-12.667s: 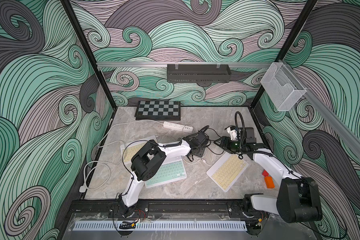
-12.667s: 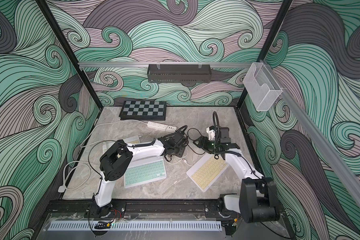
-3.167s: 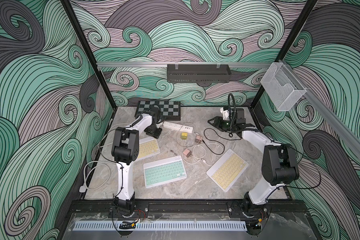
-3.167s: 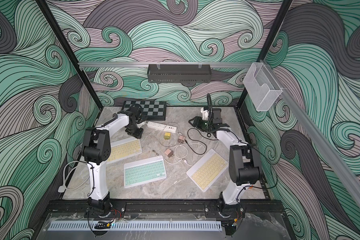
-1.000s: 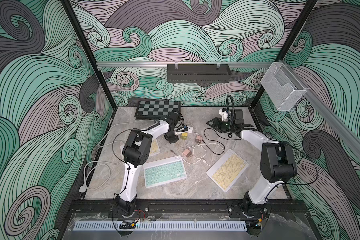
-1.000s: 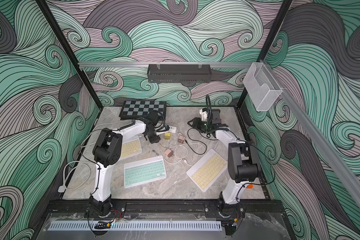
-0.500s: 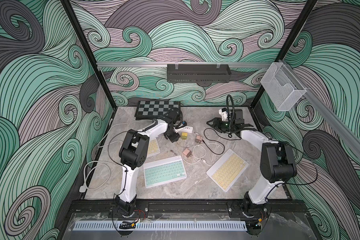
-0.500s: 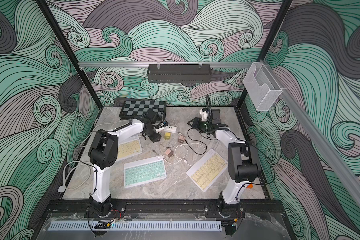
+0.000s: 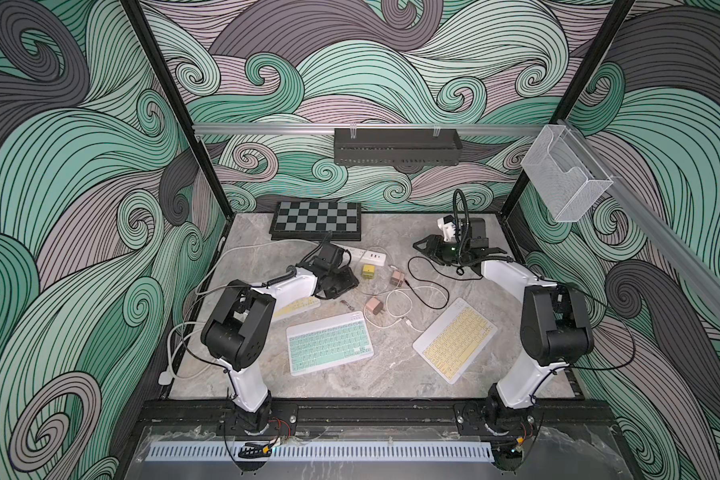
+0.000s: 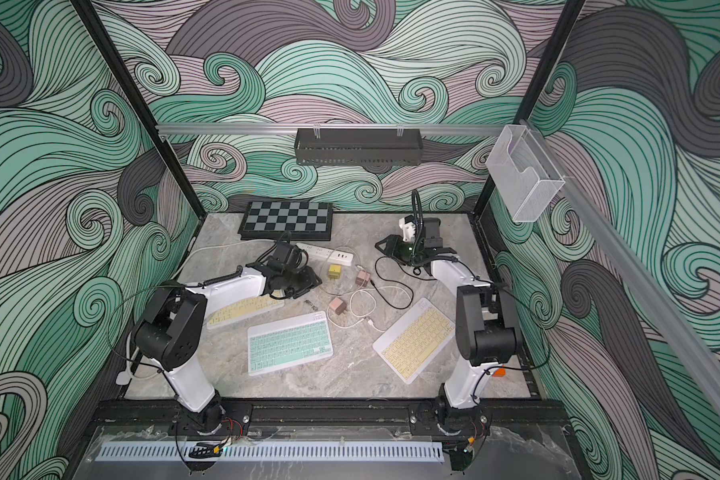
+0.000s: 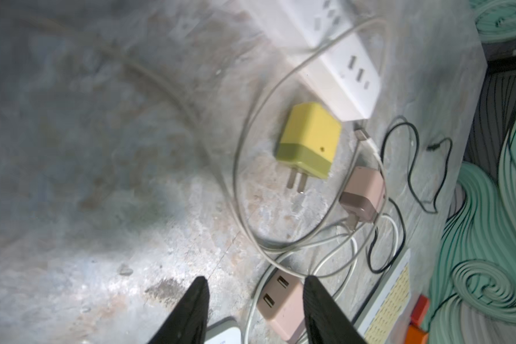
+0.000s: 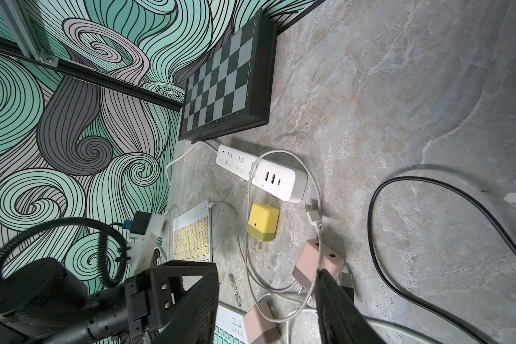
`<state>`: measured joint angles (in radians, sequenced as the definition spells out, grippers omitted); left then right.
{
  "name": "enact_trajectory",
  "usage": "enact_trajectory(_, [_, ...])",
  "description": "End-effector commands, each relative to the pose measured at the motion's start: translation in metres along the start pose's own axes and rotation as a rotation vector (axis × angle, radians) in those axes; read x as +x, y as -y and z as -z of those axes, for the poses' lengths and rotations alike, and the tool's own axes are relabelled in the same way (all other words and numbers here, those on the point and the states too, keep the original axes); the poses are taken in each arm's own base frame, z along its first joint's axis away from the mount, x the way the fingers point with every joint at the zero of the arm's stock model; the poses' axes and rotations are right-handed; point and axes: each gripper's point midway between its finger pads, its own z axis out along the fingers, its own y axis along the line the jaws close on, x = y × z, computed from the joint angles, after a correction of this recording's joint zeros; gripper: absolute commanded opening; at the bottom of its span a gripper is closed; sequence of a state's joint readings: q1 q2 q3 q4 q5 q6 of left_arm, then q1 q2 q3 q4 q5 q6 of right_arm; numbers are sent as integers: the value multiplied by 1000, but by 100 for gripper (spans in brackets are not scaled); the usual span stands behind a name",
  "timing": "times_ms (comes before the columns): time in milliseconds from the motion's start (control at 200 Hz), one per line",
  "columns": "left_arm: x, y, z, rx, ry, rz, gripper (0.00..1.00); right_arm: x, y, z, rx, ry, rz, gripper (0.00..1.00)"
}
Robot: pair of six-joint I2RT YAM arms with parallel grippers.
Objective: Unplug the wireless keyboard
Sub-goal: Adjust the power cord at the center of the board, then pick up the keyboard from the center of the board.
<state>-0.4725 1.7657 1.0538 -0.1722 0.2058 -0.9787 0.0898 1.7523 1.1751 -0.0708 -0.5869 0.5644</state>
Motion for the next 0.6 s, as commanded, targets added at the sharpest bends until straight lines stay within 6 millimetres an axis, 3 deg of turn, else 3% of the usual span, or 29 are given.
enact_trajectory(0, [-34, 35, 11, 142, 138, 266, 52, -2, -6, 5, -20, 13, 10, 54])
enact_trajectory(125, [-39, 28, 6, 130, 173, 346, 56, -3, -6, 5, -22, 13, 10, 54])
enact_trajectory(335, [-41, 12, -17, 108, 185, 436, 53, -2, -5, 4, -21, 10, 10, 54])
enact_trajectory(595, [-45, -8, -21, 43, 233, 498, 53, -2, -4, 3, -23, 5, 5, 54])
